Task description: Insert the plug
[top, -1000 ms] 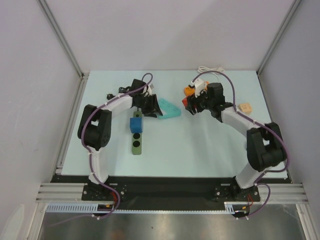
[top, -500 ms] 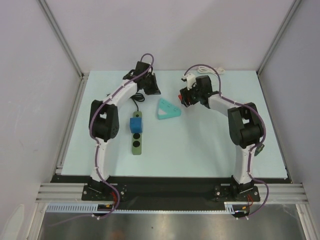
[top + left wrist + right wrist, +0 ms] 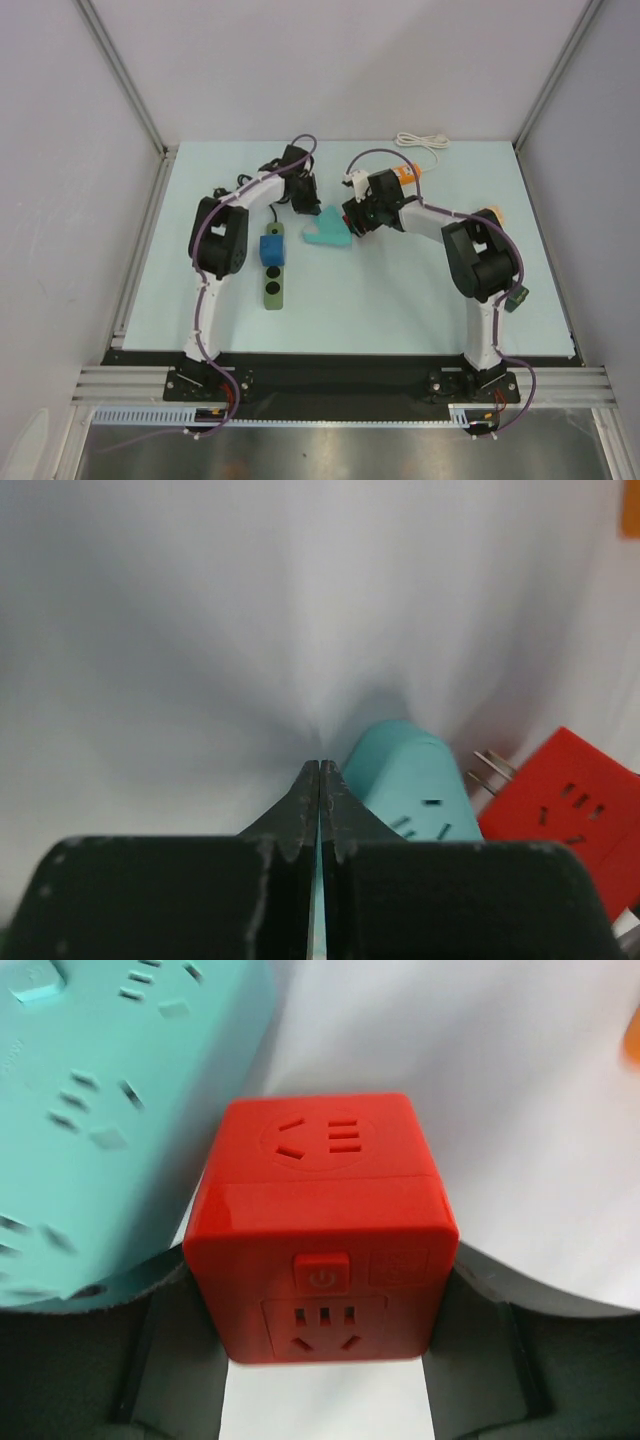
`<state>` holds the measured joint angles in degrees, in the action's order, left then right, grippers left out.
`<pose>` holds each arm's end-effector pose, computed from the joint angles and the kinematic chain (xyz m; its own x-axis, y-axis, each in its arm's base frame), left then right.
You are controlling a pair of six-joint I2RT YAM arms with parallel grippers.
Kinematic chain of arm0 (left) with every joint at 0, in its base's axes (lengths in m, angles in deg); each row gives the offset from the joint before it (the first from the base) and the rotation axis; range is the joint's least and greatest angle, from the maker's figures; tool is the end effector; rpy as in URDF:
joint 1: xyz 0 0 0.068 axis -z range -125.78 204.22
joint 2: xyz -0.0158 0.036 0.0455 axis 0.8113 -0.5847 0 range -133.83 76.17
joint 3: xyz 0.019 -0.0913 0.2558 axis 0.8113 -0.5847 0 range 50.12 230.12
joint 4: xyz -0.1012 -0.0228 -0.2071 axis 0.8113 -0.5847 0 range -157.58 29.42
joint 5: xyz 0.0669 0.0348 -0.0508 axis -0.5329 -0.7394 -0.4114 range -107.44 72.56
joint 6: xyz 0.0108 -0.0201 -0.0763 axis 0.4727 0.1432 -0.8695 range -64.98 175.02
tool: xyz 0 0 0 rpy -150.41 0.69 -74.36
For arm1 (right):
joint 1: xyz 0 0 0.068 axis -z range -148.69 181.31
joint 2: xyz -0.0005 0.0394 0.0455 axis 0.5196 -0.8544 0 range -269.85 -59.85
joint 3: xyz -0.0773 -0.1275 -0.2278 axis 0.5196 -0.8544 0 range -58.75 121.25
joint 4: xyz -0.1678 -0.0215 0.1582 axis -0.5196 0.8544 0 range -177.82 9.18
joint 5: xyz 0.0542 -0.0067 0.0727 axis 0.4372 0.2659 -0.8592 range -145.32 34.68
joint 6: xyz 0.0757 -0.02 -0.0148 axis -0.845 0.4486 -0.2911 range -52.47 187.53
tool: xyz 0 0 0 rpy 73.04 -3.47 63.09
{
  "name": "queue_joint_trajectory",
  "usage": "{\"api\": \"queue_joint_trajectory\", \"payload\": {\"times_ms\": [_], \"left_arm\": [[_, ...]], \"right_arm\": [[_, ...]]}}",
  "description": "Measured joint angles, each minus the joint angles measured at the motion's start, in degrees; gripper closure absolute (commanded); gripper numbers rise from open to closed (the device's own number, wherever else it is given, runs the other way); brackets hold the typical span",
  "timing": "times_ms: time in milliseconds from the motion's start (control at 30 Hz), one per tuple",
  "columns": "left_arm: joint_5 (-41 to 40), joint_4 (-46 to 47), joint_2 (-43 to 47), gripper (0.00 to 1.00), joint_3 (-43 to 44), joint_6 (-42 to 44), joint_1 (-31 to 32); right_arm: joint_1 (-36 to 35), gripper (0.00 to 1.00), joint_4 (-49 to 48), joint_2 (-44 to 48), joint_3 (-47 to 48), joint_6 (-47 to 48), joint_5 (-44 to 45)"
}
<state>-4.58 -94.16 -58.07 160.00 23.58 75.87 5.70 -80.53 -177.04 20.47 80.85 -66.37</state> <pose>0.4565 -0.1977 0.1497 -0.9169 -0.1832 -0.3546 -0.0102 0.8990 -0.4379 0.3952 0.2041 0.1638 -0.4976 -0.4892 -0.7163 -0.6787 0.7338 -0.0296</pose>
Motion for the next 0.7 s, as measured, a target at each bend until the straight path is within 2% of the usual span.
{"api": "queue_joint_trajectory", "payload": {"times_ms": [433, 700], "left_arm": [[2.4, 7.0, 15.9, 1.00, -24.0, -0.2, 5.1], [8.2, 12.4, 17.7, 0.98, -28.8, -0.6, 6.9]], "right_arm": [[-3.9, 1.00, 3.5, 21.4, -20.3, -6.6, 5.9], [-6.5, 1.00, 5.2, 29.9, -23.1, -8.7, 5.5]]}}
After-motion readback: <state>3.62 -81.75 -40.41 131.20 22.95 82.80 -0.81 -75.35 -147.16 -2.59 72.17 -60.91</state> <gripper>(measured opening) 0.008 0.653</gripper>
